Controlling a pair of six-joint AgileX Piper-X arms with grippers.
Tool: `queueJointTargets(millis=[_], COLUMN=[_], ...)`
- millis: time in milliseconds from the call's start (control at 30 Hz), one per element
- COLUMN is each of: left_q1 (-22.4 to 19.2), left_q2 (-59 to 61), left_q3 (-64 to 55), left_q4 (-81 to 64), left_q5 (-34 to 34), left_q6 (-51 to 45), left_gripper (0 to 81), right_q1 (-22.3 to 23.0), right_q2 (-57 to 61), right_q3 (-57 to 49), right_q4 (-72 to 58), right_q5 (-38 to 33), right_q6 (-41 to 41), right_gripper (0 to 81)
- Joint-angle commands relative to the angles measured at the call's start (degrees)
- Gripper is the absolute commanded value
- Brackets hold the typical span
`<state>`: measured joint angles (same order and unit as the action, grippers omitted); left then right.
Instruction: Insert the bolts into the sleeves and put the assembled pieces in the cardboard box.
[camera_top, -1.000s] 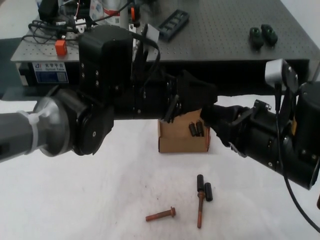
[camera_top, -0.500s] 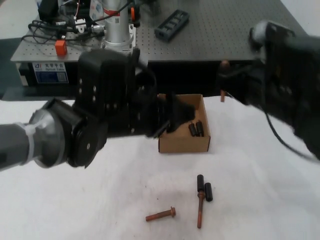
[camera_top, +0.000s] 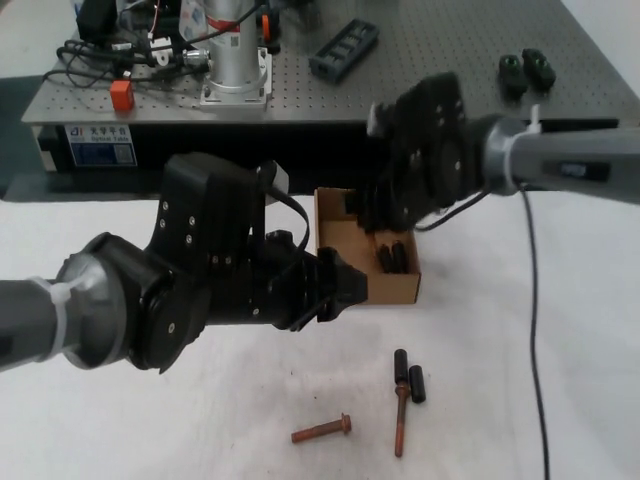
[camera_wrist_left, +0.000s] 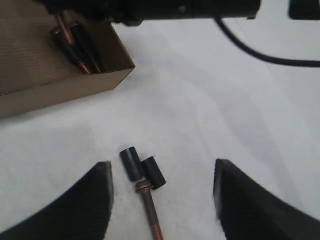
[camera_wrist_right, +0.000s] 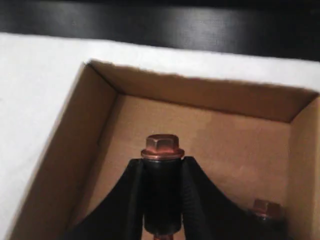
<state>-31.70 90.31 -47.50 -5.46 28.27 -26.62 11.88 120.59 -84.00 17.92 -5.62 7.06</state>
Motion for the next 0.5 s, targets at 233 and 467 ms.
queueJointTargets(millis=[233, 467], left_q1=[0.04, 0.04], left_q2=[-0.86, -0.86], left_q3=[-0.16, -0.16], left_q4=[2.44, 2.44], left_q5=[-1.05, -1.05], left_q6=[1.03, 1.03], left_gripper=[43.1, 43.1], right_q1=[0.83, -0.49], right_q2=[0.51, -11.8], right_q3=[-1.49, 0.25], right_q4=[3.19, 3.99], right_q5=[-0.54, -1.84], right_q6=[-0.2, -0.2], right_gripper=[37.7, 33.7])
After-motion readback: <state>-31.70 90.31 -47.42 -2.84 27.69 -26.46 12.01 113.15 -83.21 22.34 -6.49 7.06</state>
